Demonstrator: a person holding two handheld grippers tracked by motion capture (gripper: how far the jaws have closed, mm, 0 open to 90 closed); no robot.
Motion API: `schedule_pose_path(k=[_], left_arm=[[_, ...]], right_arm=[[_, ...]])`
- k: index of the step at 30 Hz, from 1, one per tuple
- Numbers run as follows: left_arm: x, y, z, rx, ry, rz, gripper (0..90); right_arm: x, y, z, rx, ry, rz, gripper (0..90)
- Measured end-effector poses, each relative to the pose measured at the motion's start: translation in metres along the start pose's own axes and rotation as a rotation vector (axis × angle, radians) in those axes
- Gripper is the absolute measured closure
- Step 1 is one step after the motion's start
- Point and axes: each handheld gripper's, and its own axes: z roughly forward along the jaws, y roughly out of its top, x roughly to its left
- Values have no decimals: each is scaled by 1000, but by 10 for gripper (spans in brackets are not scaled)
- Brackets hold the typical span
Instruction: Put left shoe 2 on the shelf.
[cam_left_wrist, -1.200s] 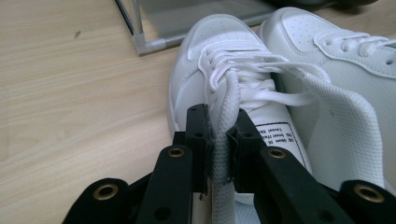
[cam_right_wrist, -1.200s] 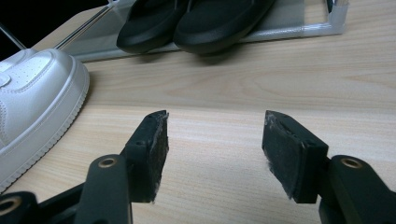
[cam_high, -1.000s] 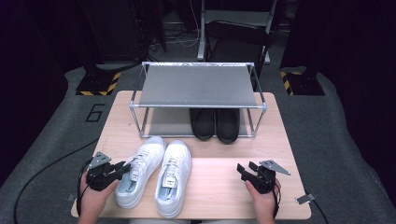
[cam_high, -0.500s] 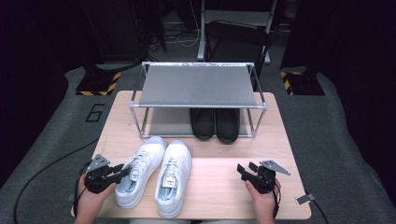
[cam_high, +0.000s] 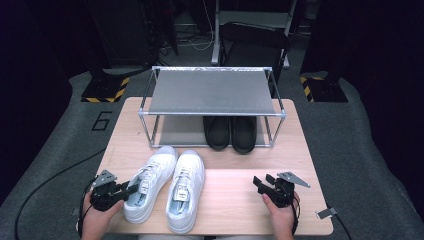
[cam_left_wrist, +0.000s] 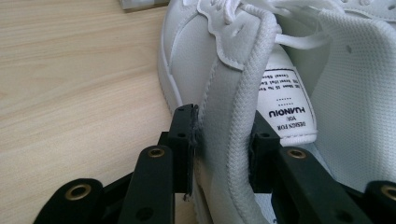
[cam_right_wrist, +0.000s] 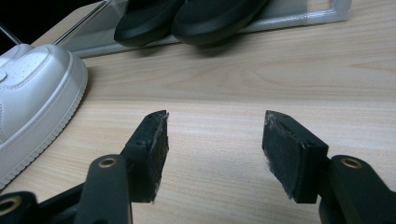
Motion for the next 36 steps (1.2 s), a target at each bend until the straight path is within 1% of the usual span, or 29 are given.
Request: schedule_pose_path(k=[5,7,8,9,10,12,14,15,16,18,19,21,23,24,26,28,32,36], left_arm=[[-1,1,1,8,2,-7,685],[0,1,1,7,2,-11,689],[-1,0,1,6,6,-13,696],[-1,1,0,11,9,-12,706],[-2,2,0,21,17,0,714],[-4,3,0,29,32,15,727],[-5,4,1,38,36,26,729],[-5,5,0,53,30,29,728],[-5,5,1,45,34,25,724],[-4,6,1,70,23,24,704],[-3,7,2,73,19,16,699],[-3,7,2,87,15,14,694],[-4,7,3,87,23,16,697],[-4,8,2,103,19,19,702],[-5,8,3,91,37,25,716],[-6,9,3,106,46,31,733],[-8,9,3,106,63,37,760],[-7,9,3,99,60,21,774]], right_arm=[[-1,-1,1,5,5,5,405],[-1,-1,2,0,7,-5,405],[0,-1,1,6,6,5,405],[0,-1,1,5,7,4,406],[-1,-1,2,-1,9,-4,406],[-1,-1,1,3,7,6,406],[-1,0,1,3,6,8,406],[-1,-1,1,3,7,8,407],[-1,-1,1,4,9,9,408],[-1,-1,1,6,9,8,408],[-1,-1,2,6,11,5,409],[-1,-1,2,7,11,8,410],[-1,-1,2,8,11,9,410],[-1,-1,2,8,12,9,410],[-1,-1,2,8,12,11,410],[-1,-1,3,10,13,12,410],[-1,-1,2,11,13,11,410],[-2,-1,2,12,10,5,410]])
